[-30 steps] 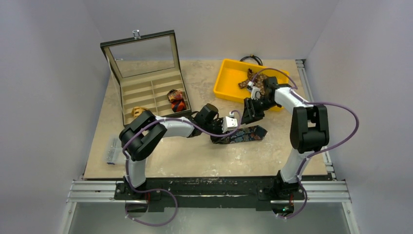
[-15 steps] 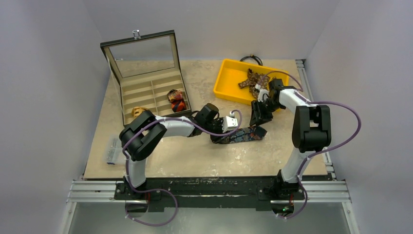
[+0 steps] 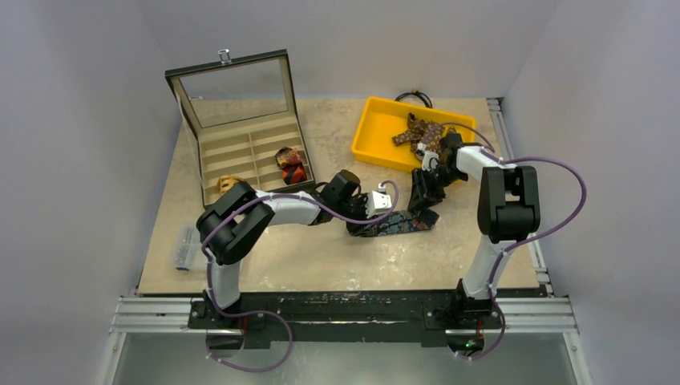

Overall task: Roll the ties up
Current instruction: Roll the tie at the center of the board.

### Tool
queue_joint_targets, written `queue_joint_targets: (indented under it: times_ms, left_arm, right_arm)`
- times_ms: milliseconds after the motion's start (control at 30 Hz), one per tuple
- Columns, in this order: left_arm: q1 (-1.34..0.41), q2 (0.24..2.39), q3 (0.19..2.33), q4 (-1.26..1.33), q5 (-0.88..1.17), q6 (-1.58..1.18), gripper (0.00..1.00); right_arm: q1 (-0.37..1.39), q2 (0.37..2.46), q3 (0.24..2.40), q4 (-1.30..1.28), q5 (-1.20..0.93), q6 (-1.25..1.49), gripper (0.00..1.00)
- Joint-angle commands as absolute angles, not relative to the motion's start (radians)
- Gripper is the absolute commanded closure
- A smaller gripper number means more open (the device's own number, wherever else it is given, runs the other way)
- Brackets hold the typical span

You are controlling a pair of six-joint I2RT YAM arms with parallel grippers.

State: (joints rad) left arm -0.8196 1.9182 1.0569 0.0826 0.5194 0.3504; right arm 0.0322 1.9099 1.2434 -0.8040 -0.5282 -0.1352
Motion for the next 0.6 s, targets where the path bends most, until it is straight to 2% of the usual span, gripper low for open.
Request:
queue_joint_targets:
  times_ms: [0, 133, 200, 267, 400, 467, 533, 567]
  left_arm:
    - [-0.816, 1.967, 1.043, -0.061, 0.462, 0.343, 0.67]
    - [-0.816, 1.973, 1.052, -0.066, 0.463, 0.342, 0.67]
    - [-0.816, 1.974, 1.055, -0.068, 0.466, 0.343, 0.68]
    - [-0.816, 1.977, 1.057, -0.069, 0.468, 0.344, 0.68]
    - [-0.816, 1.976, 1.06, -0.073, 0.468, 0.348, 0.67]
    - [-0.816, 1.976, 1.059, -0.075, 0.466, 0.351, 0.68]
    - [-0.816, 1.977, 1.057, -0.077, 0.464, 0.354, 0.68]
    - [-0.816, 1.978, 1.056, -0.077, 0.465, 0.354, 0.68]
  right_arm:
    - [0.036, 1.868, 1.282, -0.847, -0.595, -0.161, 0.67]
    - [0.035, 1.855, 1.277, -0.863, -0.59, -0.168, 0.69]
    - [0.035, 1.858, 1.266, -0.865, -0.571, -0.169, 0.68]
    - [0.035, 1.872, 1.252, -0.853, -0.564, -0.167, 0.62]
    - [0.036, 1.893, 1.239, -0.824, -0.542, -0.159, 0.63]
    - [0.035, 1.905, 1.25, -0.825, -0.547, -0.159, 0.7]
    - [0.035, 1.908, 1.273, -0.839, -0.558, -0.164, 0.84]
    - [0.035, 1.906, 1.287, -0.85, -0.565, -0.168, 0.95]
